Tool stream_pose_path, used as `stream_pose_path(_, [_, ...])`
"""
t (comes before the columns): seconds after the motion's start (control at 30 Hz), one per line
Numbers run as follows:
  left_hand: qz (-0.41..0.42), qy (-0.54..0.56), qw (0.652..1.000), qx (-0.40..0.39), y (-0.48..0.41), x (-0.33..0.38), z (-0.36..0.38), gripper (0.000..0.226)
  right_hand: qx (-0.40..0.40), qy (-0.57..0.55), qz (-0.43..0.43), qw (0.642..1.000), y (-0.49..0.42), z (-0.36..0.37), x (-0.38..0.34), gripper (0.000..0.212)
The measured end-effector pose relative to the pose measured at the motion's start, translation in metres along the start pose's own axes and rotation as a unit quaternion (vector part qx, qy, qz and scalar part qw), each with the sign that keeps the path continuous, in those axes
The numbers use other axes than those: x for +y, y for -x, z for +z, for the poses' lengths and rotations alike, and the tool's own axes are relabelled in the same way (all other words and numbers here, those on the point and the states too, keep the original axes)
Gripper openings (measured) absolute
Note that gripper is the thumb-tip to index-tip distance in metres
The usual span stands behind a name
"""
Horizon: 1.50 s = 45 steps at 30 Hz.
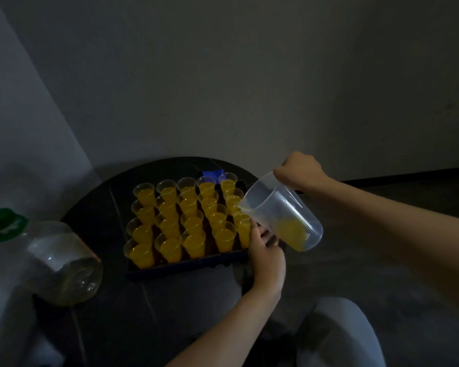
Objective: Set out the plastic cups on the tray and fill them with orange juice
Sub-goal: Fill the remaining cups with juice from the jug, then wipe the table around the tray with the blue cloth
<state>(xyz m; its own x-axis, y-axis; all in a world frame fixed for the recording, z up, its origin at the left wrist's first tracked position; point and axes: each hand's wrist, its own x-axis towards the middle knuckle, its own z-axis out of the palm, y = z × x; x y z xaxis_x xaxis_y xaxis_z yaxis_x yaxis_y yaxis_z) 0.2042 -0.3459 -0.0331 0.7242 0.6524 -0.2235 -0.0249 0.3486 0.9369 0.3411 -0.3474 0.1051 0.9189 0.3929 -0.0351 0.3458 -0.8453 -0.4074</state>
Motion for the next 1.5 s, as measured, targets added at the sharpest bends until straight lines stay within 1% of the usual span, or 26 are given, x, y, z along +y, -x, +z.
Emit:
stream_pose_path(0.13, [0.066, -0.003, 0.997, 0.028, -0.001, 0.027, -0.014, 0.079, 0.036, -0.042, -0.035, 0.998, 0.006, -0.003, -0.025, 0.022])
stream_pose_path(0.23, [0.100, -0.011, 0.994, 0.052, -0.006, 0.048, -0.039, 0.077, 0.047, -0.101, -0.071, 0.991, 0.010, 0.003, -0.048, 0.036])
stream_pose_path(0.33, [0.114, -0.042, 0.990, 0.069, -0.011, 0.064, -0.073, 0.085, 0.044, -0.157, -0.099, 0.982, 0.012, 0.014, -0.078, 0.045])
stream_pose_path(0.4, [0.123, -0.066, 0.986, 0.089, -0.014, 0.072, -0.097, 0.091, 0.033, -0.193, -0.109, 0.975, 0.014, 0.024, -0.102, 0.046])
stream_pose_path(0.47, [0.129, -0.085, 0.981, 0.113, -0.015, 0.085, -0.122, 0.091, 0.018, -0.229, -0.124, 0.965, 0.017, 0.034, -0.128, 0.047])
stream_pose_path(0.63, [0.129, -0.135, 0.965, 0.182, -0.025, 0.115, -0.180, 0.088, -0.007, -0.300, -0.141, 0.943, 0.024, 0.068, -0.187, 0.053])
stream_pose_path(0.73, [0.138, -0.136, 0.960, 0.205, -0.032, 0.125, -0.209, 0.090, -0.042, -0.347, -0.141, 0.926, 0.022, 0.089, -0.216, 0.058])
stream_pose_path(0.9, [0.122, -0.142, 0.957, 0.221, -0.054, 0.136, -0.245, 0.097, -0.104, -0.385, -0.161, 0.903, 0.007, 0.112, -0.254, 0.057])
stream_pose_path(1.03, [0.127, -0.146, 0.954, 0.229, -0.073, 0.141, -0.264, 0.096, -0.154, -0.415, -0.175, 0.879, -0.010, 0.130, -0.275, 0.044])
stream_pose_path(1.13, [0.130, -0.154, 0.951, 0.237, -0.086, 0.145, -0.272, 0.098, -0.176, -0.439, -0.179, 0.863, -0.023, 0.148, -0.286, 0.041])
stream_pose_path(1.33, [0.110, -0.147, 0.947, 0.263, -0.114, 0.141, -0.286, 0.118, -0.207, -0.462, -0.169, 0.846, -0.052, 0.193, -0.307, 0.049])
stream_pose_path(1.4, [0.099, -0.134, 0.946, 0.278, -0.126, 0.139, -0.292, 0.120, -0.220, -0.461, -0.169, 0.843, -0.060, 0.209, -0.316, 0.052])
stream_pose_path(1.5, [0.090, -0.114, 0.943, 0.301, -0.144, 0.131, -0.299, 0.119, -0.236, -0.460, -0.176, 0.838, -0.075, 0.233, -0.328, 0.049])
